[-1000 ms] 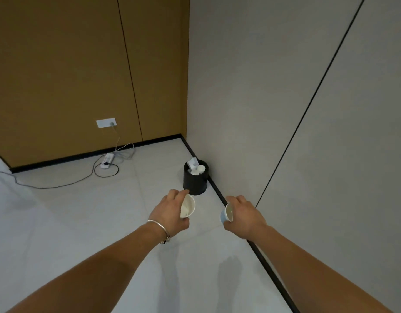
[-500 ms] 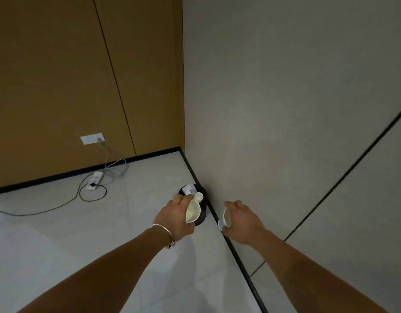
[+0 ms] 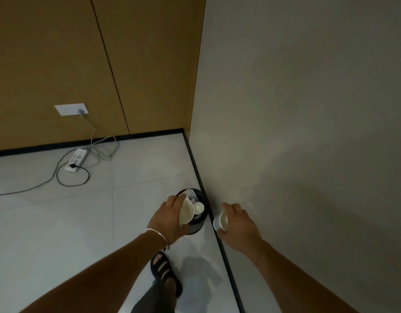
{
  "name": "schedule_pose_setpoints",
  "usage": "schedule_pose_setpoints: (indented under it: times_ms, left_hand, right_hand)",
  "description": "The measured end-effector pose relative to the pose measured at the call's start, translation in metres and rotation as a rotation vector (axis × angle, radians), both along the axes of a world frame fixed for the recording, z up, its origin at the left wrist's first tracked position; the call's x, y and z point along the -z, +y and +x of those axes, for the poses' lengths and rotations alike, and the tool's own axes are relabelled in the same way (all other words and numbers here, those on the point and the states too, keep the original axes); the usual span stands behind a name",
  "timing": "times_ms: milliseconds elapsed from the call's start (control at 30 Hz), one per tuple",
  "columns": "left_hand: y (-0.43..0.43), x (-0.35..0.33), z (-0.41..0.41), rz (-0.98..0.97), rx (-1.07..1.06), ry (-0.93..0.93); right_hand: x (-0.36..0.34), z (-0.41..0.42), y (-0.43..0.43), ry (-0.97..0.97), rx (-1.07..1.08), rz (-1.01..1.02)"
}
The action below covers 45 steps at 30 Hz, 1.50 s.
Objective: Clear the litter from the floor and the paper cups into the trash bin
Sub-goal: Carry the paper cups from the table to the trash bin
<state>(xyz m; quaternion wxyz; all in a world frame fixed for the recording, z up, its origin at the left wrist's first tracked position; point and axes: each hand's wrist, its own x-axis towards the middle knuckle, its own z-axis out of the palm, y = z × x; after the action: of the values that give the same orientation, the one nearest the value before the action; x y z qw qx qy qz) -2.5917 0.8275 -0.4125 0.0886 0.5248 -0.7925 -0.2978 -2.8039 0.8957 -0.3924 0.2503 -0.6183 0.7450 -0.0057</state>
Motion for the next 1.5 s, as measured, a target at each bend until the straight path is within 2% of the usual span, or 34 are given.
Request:
schedule_pose_setpoints:
  times_ms: [167, 367, 533, 667, 967, 1167, 1267, 1500]
  left_hand:
    - [-0.072, 0.094, -0.013, 0.145, 0.010, -0.006]
    - [-0.125, 0.242, -0.048, 0.263, -0.048, -0.003]
    - [-0.140, 0.366, -0.089, 0.314, -0.101, -0.021]
    - [-0.143, 0.432, -0.102, 0.314, -0.135, -0.085]
    - [-0.151, 0.481, -0.111, 0.255, -0.177, -0.114]
    - [-0.174, 0.485, -0.099, 0.054, -0.192, -0.144]
    - [-0.177, 0.495, -0.096, -0.102, -0.147, -0.186]
    - [-0.160, 0.522, -0.095, -0.103, -0.017, -0.348]
  right_hand:
    - [0.084, -0.016, -0.088, -0.013, 0.031, 0.058]
    - [0.222, -0.035, -0.172, -0.034, 0.011, 0.087]
    - [0.344, -0.047, -0.209, -0.027, -0.051, 0.107]
    - [0.404, -0.055, -0.218, -0.018, -0.109, 0.118]
    - [0.457, -0.058, -0.239, -0.042, -0.213, 0.149]
    - [0.477, -0.055, -0.237, -0.038, -0.219, 0.142]
    - [0.488, -0.056, -0.238, -0.037, -0.229, 0.118]
    - [0.510, -0.053, -0.236, 0.048, -0.334, 0.069]
